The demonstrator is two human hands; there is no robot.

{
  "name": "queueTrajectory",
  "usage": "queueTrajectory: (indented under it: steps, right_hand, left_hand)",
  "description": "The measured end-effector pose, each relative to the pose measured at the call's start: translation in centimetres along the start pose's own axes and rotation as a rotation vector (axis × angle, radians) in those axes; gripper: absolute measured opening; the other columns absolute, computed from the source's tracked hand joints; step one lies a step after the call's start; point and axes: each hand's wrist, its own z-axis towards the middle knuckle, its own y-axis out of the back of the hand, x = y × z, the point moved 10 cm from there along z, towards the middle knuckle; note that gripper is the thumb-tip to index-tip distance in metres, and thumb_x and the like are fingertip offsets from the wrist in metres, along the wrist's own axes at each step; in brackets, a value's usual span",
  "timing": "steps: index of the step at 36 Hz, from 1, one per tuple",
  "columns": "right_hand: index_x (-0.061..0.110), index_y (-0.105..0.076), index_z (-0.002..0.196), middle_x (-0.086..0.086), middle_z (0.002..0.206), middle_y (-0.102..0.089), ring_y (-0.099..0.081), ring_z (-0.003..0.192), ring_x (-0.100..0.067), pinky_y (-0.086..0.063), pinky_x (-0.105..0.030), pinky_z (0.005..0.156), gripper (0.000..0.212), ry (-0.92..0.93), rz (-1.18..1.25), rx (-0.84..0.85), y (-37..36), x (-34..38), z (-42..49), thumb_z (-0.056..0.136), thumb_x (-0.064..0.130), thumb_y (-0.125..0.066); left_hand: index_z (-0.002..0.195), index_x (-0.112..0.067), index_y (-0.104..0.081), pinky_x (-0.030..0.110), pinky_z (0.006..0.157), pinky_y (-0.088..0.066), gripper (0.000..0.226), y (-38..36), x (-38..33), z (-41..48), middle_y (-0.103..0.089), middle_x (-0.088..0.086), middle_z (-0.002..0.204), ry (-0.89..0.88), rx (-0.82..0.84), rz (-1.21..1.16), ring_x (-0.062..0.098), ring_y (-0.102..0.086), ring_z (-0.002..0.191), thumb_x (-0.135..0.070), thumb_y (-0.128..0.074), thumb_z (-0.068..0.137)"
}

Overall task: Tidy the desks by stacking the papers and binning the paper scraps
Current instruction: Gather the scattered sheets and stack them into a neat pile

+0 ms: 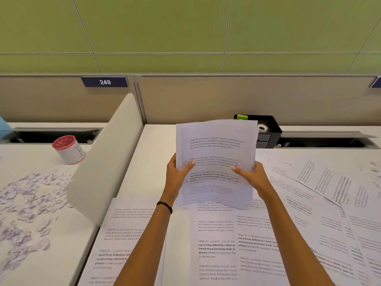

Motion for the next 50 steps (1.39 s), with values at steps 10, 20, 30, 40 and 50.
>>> queueTrajectory:
  steps: [10, 20, 30, 40, 50]
  right_hand:
    - [0.021, -0.060, 0.102, 0.004, 0.090, -0.067, -0.066, 0.080, -0.012, -0.055, -0.022, 0.059, 0.027, 0.004, 0.078, -0.067, -0.6, 0.1, -0.5, 0.078, 0.014, -0.072]
    - [0.013, -0.062, 0.111, -0.009, 0.107, -0.067, -0.066, 0.094, -0.027, -0.055, -0.045, 0.080, 0.038, 0.025, 0.082, -0.054, 1.2, 1.1, -0.1, 0.076, 0.018, -0.074]
    - [0.025, -0.064, 0.096, -0.001, 0.096, -0.070, -0.068, 0.088, -0.022, -0.057, -0.039, 0.072, 0.029, 0.012, 0.156, -0.088, -0.6, 0.3, -0.6, 0.072, 0.016, -0.078]
    - [0.022, -0.066, 0.092, 0.003, 0.091, -0.070, -0.069, 0.079, -0.013, -0.058, -0.030, 0.066, 0.023, 0.103, 0.171, -0.103, 1.6, 3.1, -1.0, 0.073, 0.012, -0.075]
    - [0.032, -0.059, 0.098, 0.005, 0.099, -0.067, -0.064, 0.093, -0.016, -0.054, -0.036, 0.077, 0.038, 0.021, 0.137, -0.054, 0.6, -0.3, -1.5, 0.073, 0.009, -0.075]
  left_hand:
    - [0.107, -0.017, -0.061, 0.025, 0.067, -0.056, 0.028, -0.2, 0.3, -0.7, -0.070, 0.004, 0.099, 0.047, -0.039, -0.070, 0.015, -0.070, 0.086, -0.012, -0.071, 0.082]
    - [0.102, -0.022, -0.059, 0.022, 0.064, -0.055, 0.031, 0.3, -2.1, 0.3, -0.067, -0.001, 0.099, -0.008, 0.042, 0.013, 0.015, -0.068, 0.084, -0.019, -0.075, 0.076]
    - [0.101, -0.021, -0.063, 0.031, 0.067, -0.058, 0.024, -2.1, -1.5, -0.5, -0.070, -0.001, 0.093, 0.017, 0.064, -0.048, 0.021, -0.069, 0.084, -0.017, -0.072, 0.080]
    - [0.101, -0.023, -0.061, 0.028, 0.067, -0.057, 0.023, -1.9, -3.5, 0.2, -0.068, 0.000, 0.097, -0.034, 0.059, -0.059, 0.018, -0.067, 0.085, -0.015, -0.070, 0.081]
    - [0.106, -0.021, -0.063, 0.021, 0.070, -0.054, 0.030, -2.0, 0.8, -1.1, -0.070, -0.004, 0.099, 0.098, 0.100, -0.030, 0.012, -0.067, 0.092, -0.010, -0.072, 0.079]
